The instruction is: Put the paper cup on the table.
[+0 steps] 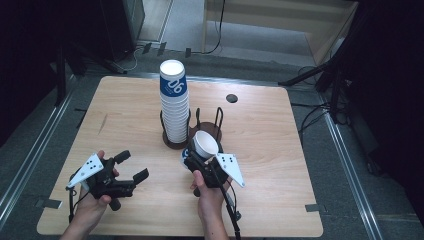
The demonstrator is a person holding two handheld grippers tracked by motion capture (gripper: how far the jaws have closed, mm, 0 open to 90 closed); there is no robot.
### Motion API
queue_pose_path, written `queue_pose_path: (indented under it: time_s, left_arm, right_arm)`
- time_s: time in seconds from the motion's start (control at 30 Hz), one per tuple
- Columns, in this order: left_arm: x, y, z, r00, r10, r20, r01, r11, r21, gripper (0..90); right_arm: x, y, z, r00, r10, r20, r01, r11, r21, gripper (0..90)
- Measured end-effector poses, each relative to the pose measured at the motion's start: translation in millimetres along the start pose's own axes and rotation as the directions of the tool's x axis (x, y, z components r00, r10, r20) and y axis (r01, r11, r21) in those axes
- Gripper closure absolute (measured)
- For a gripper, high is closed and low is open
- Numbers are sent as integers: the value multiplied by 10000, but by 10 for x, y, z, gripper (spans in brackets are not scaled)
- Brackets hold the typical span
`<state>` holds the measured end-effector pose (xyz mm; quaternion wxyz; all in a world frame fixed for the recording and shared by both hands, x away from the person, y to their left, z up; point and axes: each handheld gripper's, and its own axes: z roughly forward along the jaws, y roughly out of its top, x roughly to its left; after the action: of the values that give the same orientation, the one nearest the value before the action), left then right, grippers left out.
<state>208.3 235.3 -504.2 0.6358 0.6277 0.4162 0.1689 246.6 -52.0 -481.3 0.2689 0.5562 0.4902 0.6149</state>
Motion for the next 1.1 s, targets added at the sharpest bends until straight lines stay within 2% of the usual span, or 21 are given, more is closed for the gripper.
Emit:
queue_pose_path:
  time_s: [0.17, 0.2, 0.23, 0.3, 0.4, 0.53, 0.57, 0.6, 0.63, 0.73, 0.9, 1.03, 1.07, 1.1]
  left_arm:
    - [56, -10, -17, 9988, -14, -489, 20, 9999, 121, 0]
    - [64, -14, -21, 9983, 10, -586, -4, 9999, 103, 0]
    - [67, -21, -24, 9977, -24, -680, 29, 10000, 68, 0]
    - [85, -32, -30, 9968, -9, -800, 16, 10000, 90, 0]
    - [123, -54, -36, 9955, -48, -952, 59, 9999, 109, 0]
    - [171, -72, -57, 9943, -78, -1064, 87, 9999, 80, 0]
    - [180, -75, -59, 9937, -76, -1114, 89, 9999, 108, 0]
    - [206, -83, -68, 9932, -3, -1163, 36, 9996, 279, 0]
    - [206, -83, -68, 9932, -3, -1163, 36, 9996, 279, 0]
    - [253, -106, -73, 9912, 12, -1324, 49, 9989, 456, 0]
    - [360, -138, -97, 9862, 114, -1651, 37, 9959, 908, 0]
    - [441, -148, -137, 9740, 329, -2241, -17, 9905, 1378, 0]
    - [462, -153, -147, 9704, 334, -2394, 23, 9891, 1470, 0]
    - [485, -159, -156, 9670, 341, -2524, 57, 9879, 1550, 0]
  right_arm:
    - [-42, 18, 10, 9987, -460, 202, 466, 9984, -333, 140]
    - [-63, 23, 8, 9964, -775, 329, 786, 9964, -318, 140]
    - [-63, 23, 8, 9964, -775, 329, 786, 9964, -318, 140]
    - [-85, 26, 7, 9933, -1057, 464, 1070, 9939, -260, 140]
    - [-144, 57, 2, 9864, -1522, 615, 1550, 9869, -440, 140]
    - [-195, 98, 5, 9825, -1717, 724, 1758, 9829, -551, 140]
    - [-209, 105, 13, 9789, -1879, 808, 1926, 9797, -550, 140]
    - [-240, 114, 37, 9639, -2419, 1112, 2473, 9682, -380, 140]
    - [-240, 114, 37, 9639, -2419, 1112, 2473, 9682, -380, 140]
    - [-317, 137, 64, 9539, -2746, 1210, 2804, 9593, -334, 140]
    - [-427, 178, 88, 9414, -3215, 1023, 3260, 9449, -301, 140]
    - [-483, 179, 123, 9241, -3644, 1149, 3689, 9293, -193, 139]
    - [-508, 177, 146, 9165, -3807, 1227, 3852, 9227, -143, 140]
    - [-508, 177, 146, 9165, -3807, 1227, 3852, 9227, -143, 140]
